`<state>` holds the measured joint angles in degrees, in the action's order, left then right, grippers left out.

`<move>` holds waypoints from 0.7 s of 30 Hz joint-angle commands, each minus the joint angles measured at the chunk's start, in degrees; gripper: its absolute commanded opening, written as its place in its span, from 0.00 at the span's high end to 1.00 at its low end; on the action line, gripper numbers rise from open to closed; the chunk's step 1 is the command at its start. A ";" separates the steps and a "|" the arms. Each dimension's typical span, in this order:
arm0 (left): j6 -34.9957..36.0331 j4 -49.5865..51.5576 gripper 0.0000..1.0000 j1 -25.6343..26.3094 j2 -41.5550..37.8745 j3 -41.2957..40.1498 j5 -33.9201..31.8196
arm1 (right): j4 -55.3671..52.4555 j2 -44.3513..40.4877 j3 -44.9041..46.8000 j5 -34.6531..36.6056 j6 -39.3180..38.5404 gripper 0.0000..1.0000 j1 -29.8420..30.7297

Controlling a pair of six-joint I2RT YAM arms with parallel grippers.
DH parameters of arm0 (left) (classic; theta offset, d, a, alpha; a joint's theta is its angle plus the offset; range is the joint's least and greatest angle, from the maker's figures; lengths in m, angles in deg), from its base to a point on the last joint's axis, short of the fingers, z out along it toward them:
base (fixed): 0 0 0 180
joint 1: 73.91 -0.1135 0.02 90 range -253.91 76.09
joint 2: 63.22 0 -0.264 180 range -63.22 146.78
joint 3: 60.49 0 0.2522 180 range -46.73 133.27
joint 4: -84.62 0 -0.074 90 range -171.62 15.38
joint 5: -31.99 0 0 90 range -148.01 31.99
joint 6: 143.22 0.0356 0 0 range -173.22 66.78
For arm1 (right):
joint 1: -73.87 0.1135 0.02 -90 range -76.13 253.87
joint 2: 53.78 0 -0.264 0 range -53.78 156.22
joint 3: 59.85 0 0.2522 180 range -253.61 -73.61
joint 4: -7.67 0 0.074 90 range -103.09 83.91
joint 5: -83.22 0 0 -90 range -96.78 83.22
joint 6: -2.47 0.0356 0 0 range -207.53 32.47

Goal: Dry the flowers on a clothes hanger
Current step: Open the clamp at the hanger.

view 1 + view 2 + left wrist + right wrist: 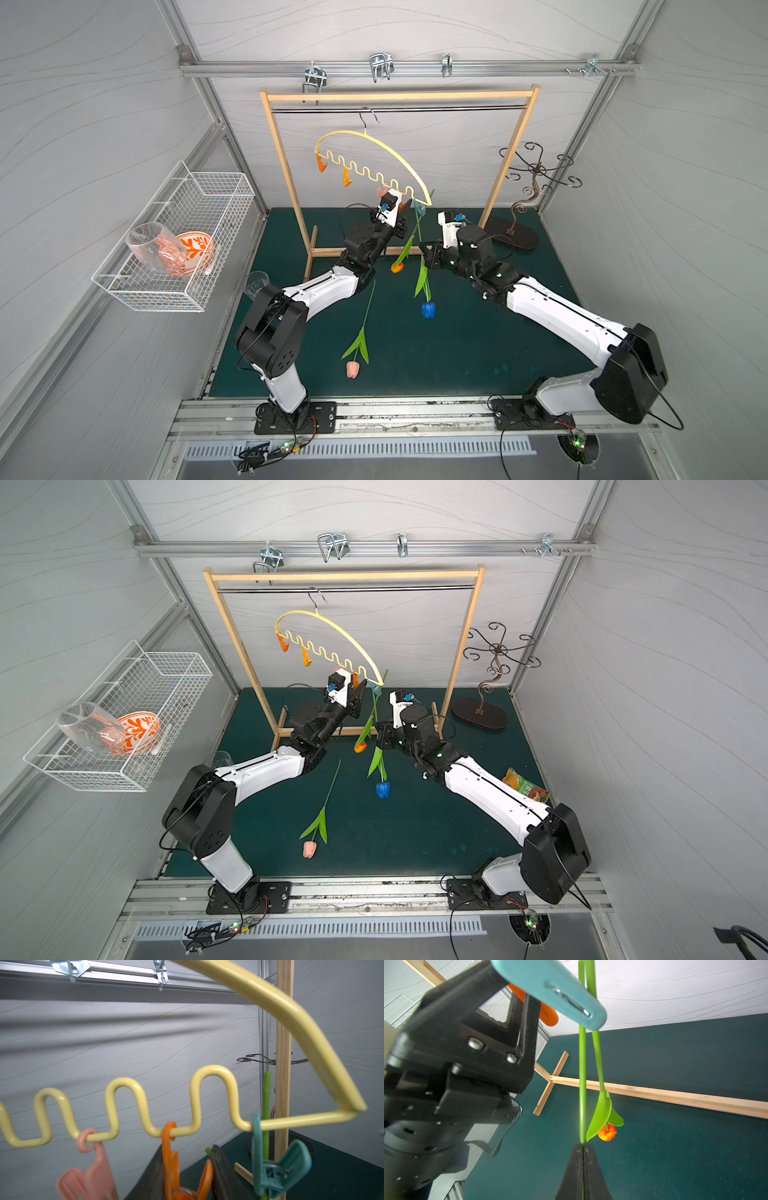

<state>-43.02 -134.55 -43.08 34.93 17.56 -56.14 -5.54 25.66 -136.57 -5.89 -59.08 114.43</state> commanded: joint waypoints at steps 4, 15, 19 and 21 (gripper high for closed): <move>-3.37 -1.50 0.69 0.27 -1.51 1.93 -0.54 | 0.12 -0.51 -1.77 -1.14 0.29 1.00 -0.31; -17.13 3.98 0.68 0.27 -6.04 1.04 -0.56 | 6.63 1.87 -0.49 -0.46 4.82 1.00 -0.11; -21.51 10.10 0.71 0.28 -7.75 2.46 -0.20 | 9.31 3.54 -0.82 -0.12 4.76 1.00 0.29; -23.03 12.37 0.71 0.26 -8.53 2.60 -0.44 | 10.64 4.13 -0.85 0.10 5.32 1.00 0.42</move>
<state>-61.45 -124.91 -43.08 28.48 17.56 -56.16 0.96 28.72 -136.55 -6.33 -54.91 114.49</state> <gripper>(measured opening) 0.290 0.049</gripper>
